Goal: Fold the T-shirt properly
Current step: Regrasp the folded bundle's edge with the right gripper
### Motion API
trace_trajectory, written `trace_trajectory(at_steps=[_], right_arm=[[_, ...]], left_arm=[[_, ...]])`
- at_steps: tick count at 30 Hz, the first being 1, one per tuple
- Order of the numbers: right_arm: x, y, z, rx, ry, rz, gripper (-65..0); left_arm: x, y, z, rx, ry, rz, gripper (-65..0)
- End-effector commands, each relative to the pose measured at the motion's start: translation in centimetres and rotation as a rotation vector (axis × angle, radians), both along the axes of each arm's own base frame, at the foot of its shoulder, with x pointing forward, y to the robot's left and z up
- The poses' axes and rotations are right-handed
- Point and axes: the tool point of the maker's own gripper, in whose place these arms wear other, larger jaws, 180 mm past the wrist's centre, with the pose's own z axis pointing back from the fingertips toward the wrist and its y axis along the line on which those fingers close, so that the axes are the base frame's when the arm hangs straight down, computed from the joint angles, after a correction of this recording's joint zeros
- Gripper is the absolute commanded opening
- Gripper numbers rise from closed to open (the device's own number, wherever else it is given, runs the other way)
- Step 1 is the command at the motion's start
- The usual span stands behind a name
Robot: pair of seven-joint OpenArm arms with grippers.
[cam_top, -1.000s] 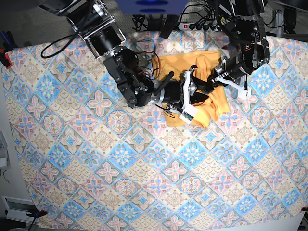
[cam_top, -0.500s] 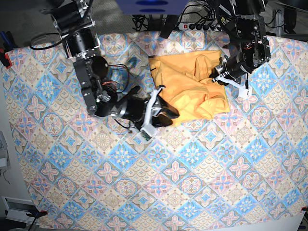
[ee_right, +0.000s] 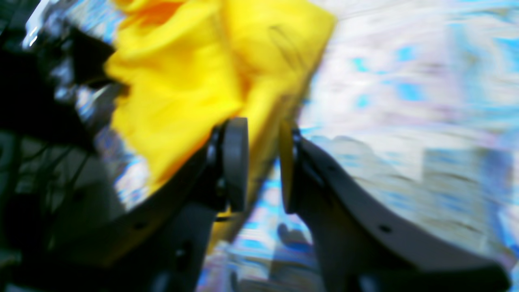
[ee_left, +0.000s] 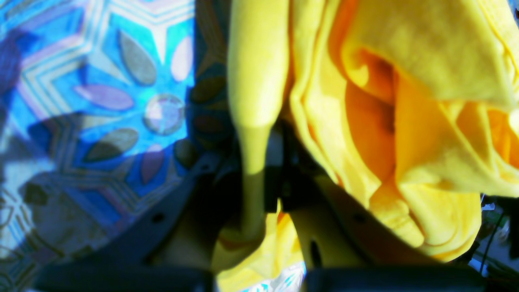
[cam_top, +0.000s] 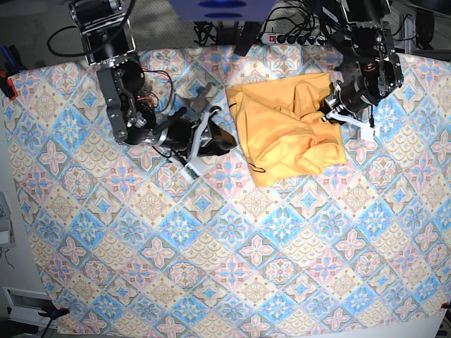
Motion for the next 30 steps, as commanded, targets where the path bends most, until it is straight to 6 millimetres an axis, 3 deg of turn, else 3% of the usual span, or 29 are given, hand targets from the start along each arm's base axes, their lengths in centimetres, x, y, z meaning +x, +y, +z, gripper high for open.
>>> trace_trajectory(at_steps=[1,4,6,8,13,15,17,25,30], right_arm=[[0.4,1.2,1.6,0.053,-0.04,0.02,-47.5],[-0.2,2.2,1.7,0.059,-0.042,0.053,-37.3],[-0.2,2.2,1.7,0.058,-0.04,0.053,-33.9],[-0.2,2.2,1.7,0.058,-0.04,0.053,-33.8],[-0.2,2.2,1.6,0.057,-0.039,0.052,-34.4],[-0.2,2.2,1.7,0.058,-0.04,0.052,-34.4],[-0.1,2.2,1.7,0.062,-0.043,0.049,-34.4],[0.6,2.2,2.2,0.064,-0.059,0.047,-36.1],[1.3,2.3,2.6,0.064,-0.076,0.048,-36.2]], left_arm=[[0.8,0.3,0.7,0.007,-0.03,0.0,-65.0],[0.9,0.3,0.7,0.009,-0.032,-0.002,-65.0],[1.5,-0.3,0.8,0.006,-0.037,-0.018,-60.2],[1.5,-1.5,0.6,0.003,-0.029,-0.068,-50.7],[1.3,-3.6,0.8,-0.02,-0.027,-0.174,-18.8],[0.7,-2.9,0.9,-0.044,-0.022,-0.149,-8.8],[0.4,-1.9,1.2,-0.058,-0.029,-0.111,-3.1],[-2.3,2.8,0.9,-0.025,0.001,0.028,-1.9],[-2.4,3.3,3.0,0.015,-0.051,0.017,-1.9]])
